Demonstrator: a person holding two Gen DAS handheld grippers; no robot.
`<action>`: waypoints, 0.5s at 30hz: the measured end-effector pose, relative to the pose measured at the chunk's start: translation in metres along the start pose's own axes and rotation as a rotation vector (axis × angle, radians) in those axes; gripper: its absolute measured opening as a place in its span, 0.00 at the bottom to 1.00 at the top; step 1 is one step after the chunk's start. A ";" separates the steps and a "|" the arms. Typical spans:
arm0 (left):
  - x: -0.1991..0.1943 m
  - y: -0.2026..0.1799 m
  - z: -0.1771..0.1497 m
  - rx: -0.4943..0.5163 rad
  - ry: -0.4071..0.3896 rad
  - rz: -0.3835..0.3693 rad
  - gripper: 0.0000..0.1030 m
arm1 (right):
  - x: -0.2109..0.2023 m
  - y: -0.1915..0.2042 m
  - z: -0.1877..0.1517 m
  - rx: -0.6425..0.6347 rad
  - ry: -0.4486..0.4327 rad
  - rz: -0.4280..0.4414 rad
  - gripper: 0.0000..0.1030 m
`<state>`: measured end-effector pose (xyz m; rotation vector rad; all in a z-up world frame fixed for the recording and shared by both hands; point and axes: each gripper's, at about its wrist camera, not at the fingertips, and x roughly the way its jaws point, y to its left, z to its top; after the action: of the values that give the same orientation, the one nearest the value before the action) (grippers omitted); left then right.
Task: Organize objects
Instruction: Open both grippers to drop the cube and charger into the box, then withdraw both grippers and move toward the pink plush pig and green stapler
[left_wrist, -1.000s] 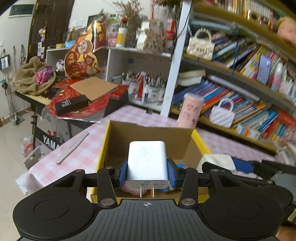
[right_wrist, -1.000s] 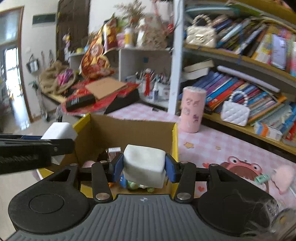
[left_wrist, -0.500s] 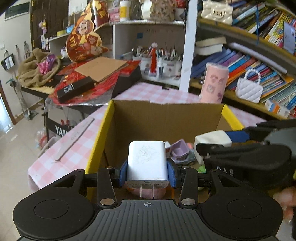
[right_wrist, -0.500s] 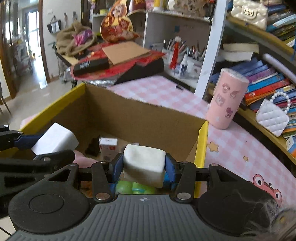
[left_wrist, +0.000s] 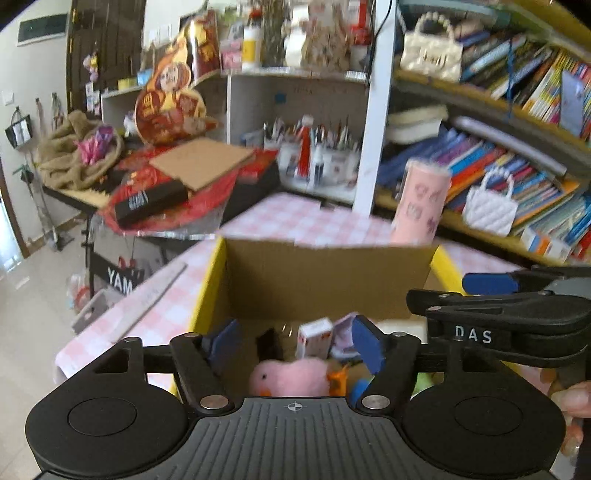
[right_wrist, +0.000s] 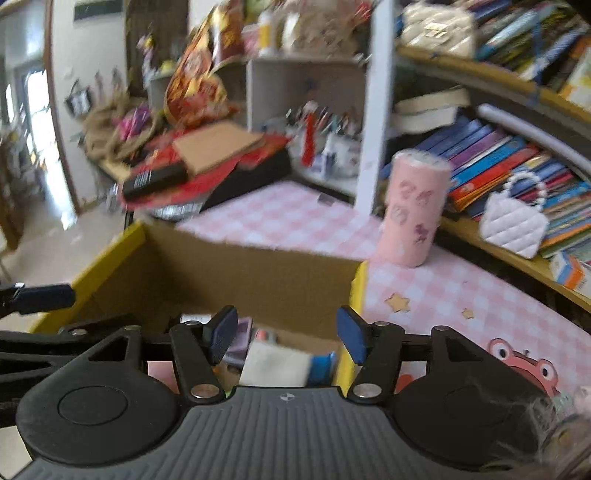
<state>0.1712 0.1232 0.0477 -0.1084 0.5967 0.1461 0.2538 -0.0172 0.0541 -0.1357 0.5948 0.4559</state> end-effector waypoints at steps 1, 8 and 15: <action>-0.007 0.000 0.001 -0.005 -0.015 -0.007 0.76 | -0.011 -0.001 0.000 0.015 -0.029 -0.016 0.56; -0.061 0.003 -0.009 0.004 -0.116 -0.047 0.84 | -0.086 0.000 -0.023 0.094 -0.150 -0.137 0.56; -0.083 0.007 -0.043 0.034 -0.052 -0.097 0.85 | -0.124 0.022 -0.081 0.140 -0.056 -0.186 0.56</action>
<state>0.0785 0.1149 0.0597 -0.1004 0.5406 0.0451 0.1117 -0.0640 0.0576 -0.0436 0.5517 0.2362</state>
